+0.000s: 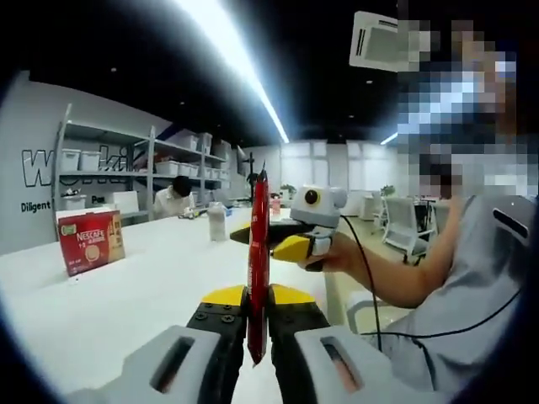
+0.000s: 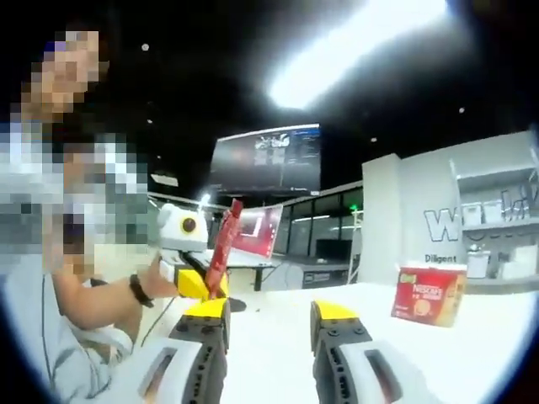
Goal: Tear open the coffee pouch, take out the coffee, and pour the coffee from the pouch into the cup
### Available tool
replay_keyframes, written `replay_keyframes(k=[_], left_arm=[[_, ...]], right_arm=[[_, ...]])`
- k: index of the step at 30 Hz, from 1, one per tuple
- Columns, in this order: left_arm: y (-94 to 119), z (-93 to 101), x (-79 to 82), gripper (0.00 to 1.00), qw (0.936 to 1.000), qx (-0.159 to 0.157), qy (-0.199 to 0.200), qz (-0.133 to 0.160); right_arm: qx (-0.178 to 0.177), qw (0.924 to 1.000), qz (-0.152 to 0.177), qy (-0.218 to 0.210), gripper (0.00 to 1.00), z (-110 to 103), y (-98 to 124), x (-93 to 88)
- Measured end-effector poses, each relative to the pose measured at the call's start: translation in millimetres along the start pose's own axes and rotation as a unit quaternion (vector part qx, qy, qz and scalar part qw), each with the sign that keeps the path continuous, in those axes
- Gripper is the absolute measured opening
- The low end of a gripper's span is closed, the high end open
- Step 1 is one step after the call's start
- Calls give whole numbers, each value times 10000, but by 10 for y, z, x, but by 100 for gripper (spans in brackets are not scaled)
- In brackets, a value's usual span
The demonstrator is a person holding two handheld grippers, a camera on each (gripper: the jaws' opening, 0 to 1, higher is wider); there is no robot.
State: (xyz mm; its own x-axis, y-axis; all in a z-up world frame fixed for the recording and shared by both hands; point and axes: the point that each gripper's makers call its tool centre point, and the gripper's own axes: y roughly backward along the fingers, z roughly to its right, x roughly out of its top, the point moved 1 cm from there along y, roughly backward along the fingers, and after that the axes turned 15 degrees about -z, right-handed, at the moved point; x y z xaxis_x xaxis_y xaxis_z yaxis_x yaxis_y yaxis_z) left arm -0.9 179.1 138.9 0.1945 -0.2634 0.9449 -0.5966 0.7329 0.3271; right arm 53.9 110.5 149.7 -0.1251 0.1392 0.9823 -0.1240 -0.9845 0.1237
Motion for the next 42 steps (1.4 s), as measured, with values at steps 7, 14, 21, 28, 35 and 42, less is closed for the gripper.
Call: replay_keyframes(k=[7, 14, 21, 28, 35, 42], left_arm=[[-34, 17, -25, 12, 10000, -9, -34, -74], [-19, 18, -15, 12, 10000, -18, -31, -42], [40, 2, -9, 12, 10000, 25, -42, -26], [84, -20, 15, 12, 10000, 73, -61, 5], [81, -38, 5, 12, 10000, 88, -45, -1], [76, -38, -25, 12, 10000, 74, -30, -25]], right_arm=[[-446, 9990, -17, -37, 43, 220, 125, -122], [-936, 9956, -34, 20, 45, 497, 226, -327], [-1355, 9905, -136, -186, 51, 804, 453, -493], [-1722, 9841, -299, -331, 52, 1046, 631, -569], [-2272, 9720, -495, -338, 53, 1336, 801, -620], [-2787, 9571, -624, -486, 53, 1803, 1052, -701]])
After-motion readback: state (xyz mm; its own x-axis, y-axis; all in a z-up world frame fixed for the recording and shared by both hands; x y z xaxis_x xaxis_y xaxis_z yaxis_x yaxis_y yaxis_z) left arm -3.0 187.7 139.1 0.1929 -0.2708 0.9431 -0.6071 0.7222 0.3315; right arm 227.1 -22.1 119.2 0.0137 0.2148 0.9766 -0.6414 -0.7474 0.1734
